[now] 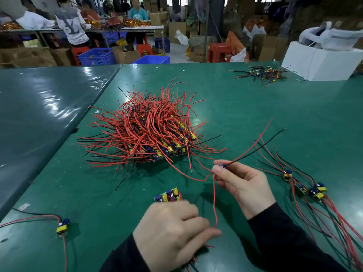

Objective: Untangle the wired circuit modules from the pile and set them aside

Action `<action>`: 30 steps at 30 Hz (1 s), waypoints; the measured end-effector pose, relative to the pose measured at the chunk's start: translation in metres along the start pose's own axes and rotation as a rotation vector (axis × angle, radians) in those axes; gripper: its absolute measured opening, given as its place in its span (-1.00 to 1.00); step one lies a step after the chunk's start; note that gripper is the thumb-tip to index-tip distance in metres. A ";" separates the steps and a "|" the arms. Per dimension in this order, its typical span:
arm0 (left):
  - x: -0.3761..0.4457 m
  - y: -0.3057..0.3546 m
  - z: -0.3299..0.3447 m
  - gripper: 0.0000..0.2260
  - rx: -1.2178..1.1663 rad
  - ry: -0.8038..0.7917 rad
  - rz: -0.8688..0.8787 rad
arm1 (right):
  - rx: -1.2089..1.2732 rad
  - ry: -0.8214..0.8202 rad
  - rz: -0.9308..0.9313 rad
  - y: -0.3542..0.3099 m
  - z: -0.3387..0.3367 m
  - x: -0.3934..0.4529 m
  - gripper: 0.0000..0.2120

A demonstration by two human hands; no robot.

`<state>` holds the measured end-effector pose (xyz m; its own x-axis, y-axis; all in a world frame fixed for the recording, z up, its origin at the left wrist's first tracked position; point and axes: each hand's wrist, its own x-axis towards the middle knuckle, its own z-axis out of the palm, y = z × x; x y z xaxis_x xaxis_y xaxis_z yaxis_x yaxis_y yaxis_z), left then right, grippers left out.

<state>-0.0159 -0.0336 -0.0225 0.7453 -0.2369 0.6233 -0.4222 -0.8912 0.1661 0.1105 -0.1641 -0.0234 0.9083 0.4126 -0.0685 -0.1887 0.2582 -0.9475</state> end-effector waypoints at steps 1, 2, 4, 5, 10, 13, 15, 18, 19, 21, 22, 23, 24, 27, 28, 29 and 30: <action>0.000 -0.001 -0.001 -0.71 0.034 0.082 -0.039 | 0.015 -0.024 -0.015 -0.002 -0.001 0.000 -0.79; 0.000 -0.001 -0.005 -0.70 0.060 0.198 -0.082 | 0.014 -0.062 -0.031 -0.004 0.000 -0.001 -0.76; 0.001 -0.002 -0.014 -0.70 0.082 0.446 -0.154 | -0.049 -0.156 -0.071 -0.006 0.002 -0.004 -0.75; 0.001 -0.004 -0.019 -0.72 0.101 0.536 -0.170 | -0.107 -0.189 -0.100 -0.005 0.003 -0.006 -0.77; 0.008 -0.003 -0.016 -0.70 -0.029 0.391 -0.403 | -0.394 -0.246 -0.285 -0.001 0.008 -0.014 -0.85; 0.011 0.002 -0.008 -0.66 -0.281 0.139 -0.708 | -0.420 -0.257 -0.307 -0.001 0.009 -0.017 -0.85; 0.009 0.001 -0.003 -0.76 -0.458 0.086 -0.852 | -0.351 -0.269 -0.259 -0.002 0.010 -0.018 -0.84; 0.008 -0.002 -0.003 -0.89 -0.694 0.078 -0.950 | -0.235 -0.288 -0.161 -0.005 0.014 -0.020 -0.87; 0.009 -0.002 -0.005 -0.90 -0.816 0.072 -0.978 | -0.195 -0.279 -0.121 -0.005 0.014 -0.020 -0.88; 0.011 0.000 -0.007 -0.91 -1.042 0.057 -1.030 | -0.135 -0.244 -0.038 -0.006 0.015 -0.019 -0.85; 0.012 0.001 -0.007 -0.91 -1.110 0.057 -1.041 | -0.114 -0.232 -0.002 -0.007 0.015 -0.018 -0.82; 0.013 0.002 -0.008 -0.92 -1.153 0.061 -1.041 | -0.096 -0.225 0.032 -0.007 0.015 -0.018 -0.79; 0.013 0.003 -0.008 -0.91 -1.181 0.066 -1.030 | -0.077 -0.221 0.064 -0.007 0.016 -0.018 -0.77; 0.013 0.004 -0.008 -0.91 -1.202 0.070 -0.990 | -0.034 -0.219 0.124 -0.007 0.015 -0.019 -0.76; 0.013 0.004 -0.007 -0.91 -1.199 0.069 -0.986 | -0.029 -0.223 0.121 -0.007 0.015 -0.019 -0.77; 0.012 0.004 -0.007 -0.91 -1.191 0.068 -0.987 | -0.032 -0.228 0.107 -0.006 0.015 -0.019 -0.77; 0.012 0.004 -0.006 -0.91 -1.181 0.069 -0.992 | -0.038 -0.232 0.087 -0.006 0.015 -0.019 -0.77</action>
<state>-0.0116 -0.0377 -0.0099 0.9534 0.2930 -0.0722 0.0328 0.1372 0.9900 0.0887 -0.1598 -0.0120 0.7786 0.6223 -0.0806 -0.2439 0.1818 -0.9526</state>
